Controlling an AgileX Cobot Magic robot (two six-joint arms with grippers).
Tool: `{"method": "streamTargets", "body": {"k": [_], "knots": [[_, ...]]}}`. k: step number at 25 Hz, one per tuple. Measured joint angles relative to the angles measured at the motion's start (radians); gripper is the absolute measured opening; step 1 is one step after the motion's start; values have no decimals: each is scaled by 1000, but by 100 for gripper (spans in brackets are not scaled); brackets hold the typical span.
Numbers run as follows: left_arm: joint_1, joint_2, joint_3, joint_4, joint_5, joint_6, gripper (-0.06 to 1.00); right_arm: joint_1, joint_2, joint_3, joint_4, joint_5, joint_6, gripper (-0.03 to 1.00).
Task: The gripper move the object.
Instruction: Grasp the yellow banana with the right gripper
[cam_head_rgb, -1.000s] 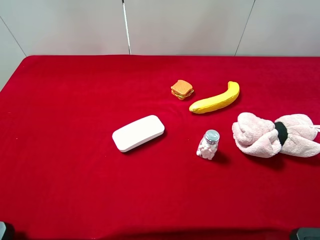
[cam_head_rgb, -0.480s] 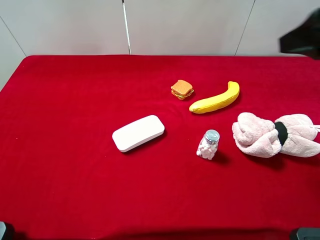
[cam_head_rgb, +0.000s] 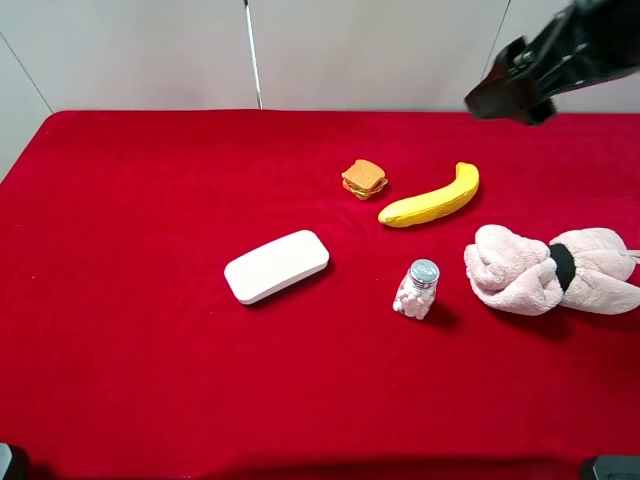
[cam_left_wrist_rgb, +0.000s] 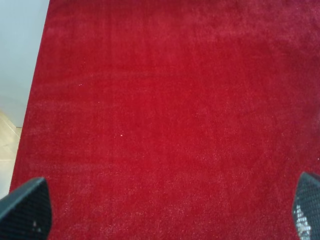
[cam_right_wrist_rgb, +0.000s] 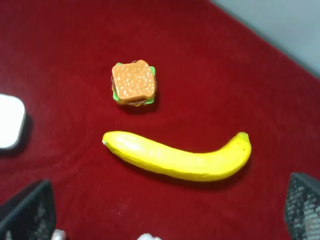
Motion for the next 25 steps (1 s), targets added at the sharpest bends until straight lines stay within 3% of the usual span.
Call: {"method": "streamTargets", "body": {"k": [13, 25], "knots": [[0, 0, 0, 0, 0, 0, 95, 48, 229, -81, -26, -6, -235, 69], [0, 0, 0, 0, 0, 1, 95, 48, 360, -81, -126, -16, -286, 69]]}}
